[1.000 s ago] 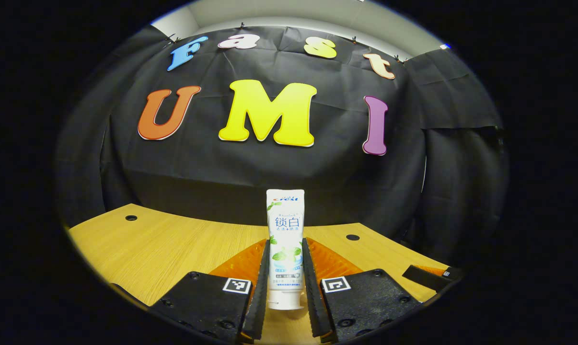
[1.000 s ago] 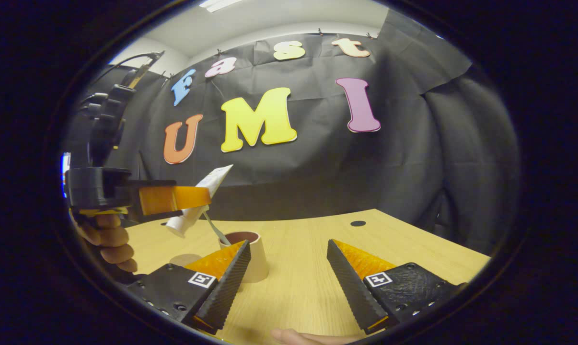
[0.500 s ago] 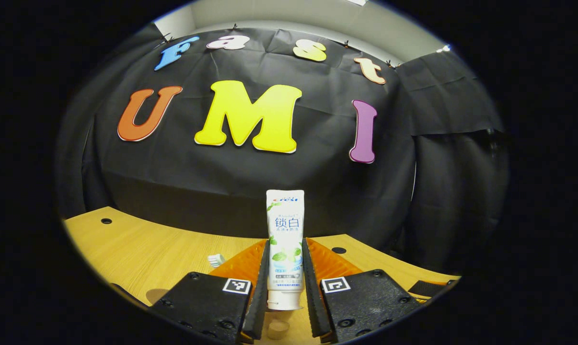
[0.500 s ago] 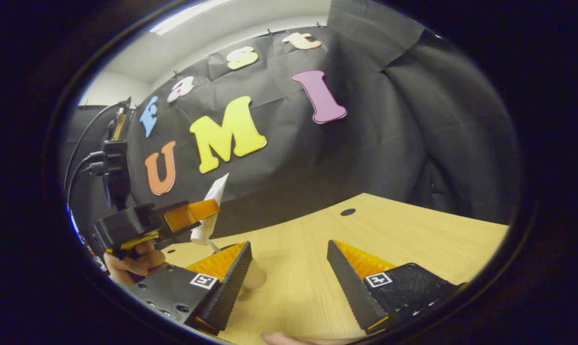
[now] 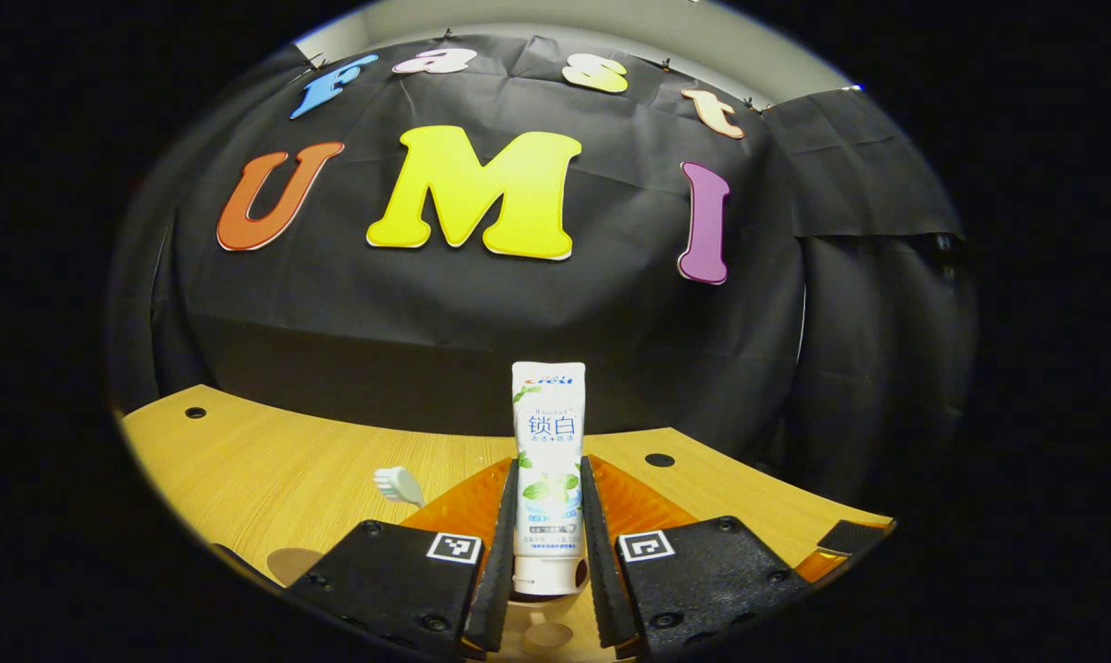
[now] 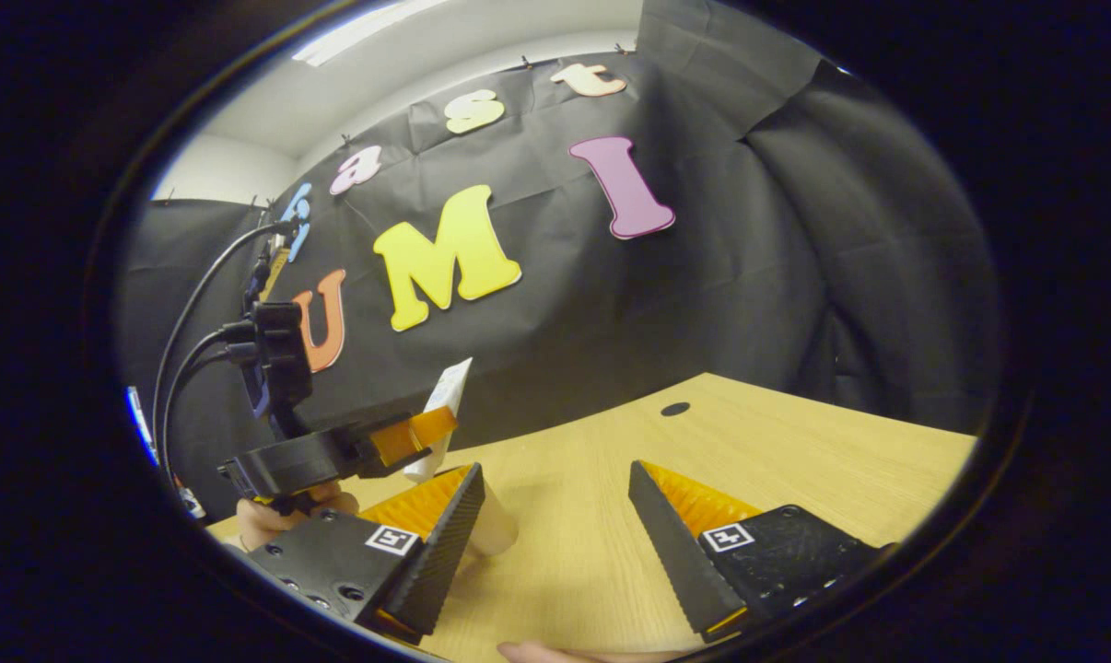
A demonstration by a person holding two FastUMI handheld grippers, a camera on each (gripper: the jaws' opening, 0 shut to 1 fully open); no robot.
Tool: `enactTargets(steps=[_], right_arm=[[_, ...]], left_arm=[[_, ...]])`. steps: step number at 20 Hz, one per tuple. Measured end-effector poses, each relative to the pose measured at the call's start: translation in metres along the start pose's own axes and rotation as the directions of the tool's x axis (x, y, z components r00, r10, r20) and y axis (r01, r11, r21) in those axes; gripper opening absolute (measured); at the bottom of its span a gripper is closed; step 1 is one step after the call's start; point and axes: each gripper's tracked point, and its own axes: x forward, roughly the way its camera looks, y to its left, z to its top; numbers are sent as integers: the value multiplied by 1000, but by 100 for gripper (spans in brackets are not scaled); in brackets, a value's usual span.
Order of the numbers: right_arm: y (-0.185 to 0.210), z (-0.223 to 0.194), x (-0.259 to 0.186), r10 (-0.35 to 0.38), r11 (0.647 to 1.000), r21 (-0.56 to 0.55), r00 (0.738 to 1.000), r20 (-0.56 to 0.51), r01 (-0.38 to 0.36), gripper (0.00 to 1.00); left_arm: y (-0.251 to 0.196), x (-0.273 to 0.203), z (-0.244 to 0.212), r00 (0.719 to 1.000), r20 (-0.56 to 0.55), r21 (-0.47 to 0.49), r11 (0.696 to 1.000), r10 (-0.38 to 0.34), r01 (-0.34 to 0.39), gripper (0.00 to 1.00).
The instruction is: Put the toothbrush and toothpaste on the desktop into the cup, then pick up the cup and place it on the coaster on the desktop.
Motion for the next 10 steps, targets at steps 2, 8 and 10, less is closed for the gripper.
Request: enactTargets(steps=[2,8,10], right_arm=[[2,-2,0,4,1000,-10,1000,-1,-4,95],[2,-4,1,7,1000,-9,1000,-10,-7,95],[1,-5,1,6,1000,-4,1000,-13,-6,95]], left_arm=[[2,1,-1,1000,1,2,1000,4,-4,40],[3,3,-10,999,-28,10,1000,20,-20,42],[2,3,-14,999,-43,10,1000,20,-20,42]])
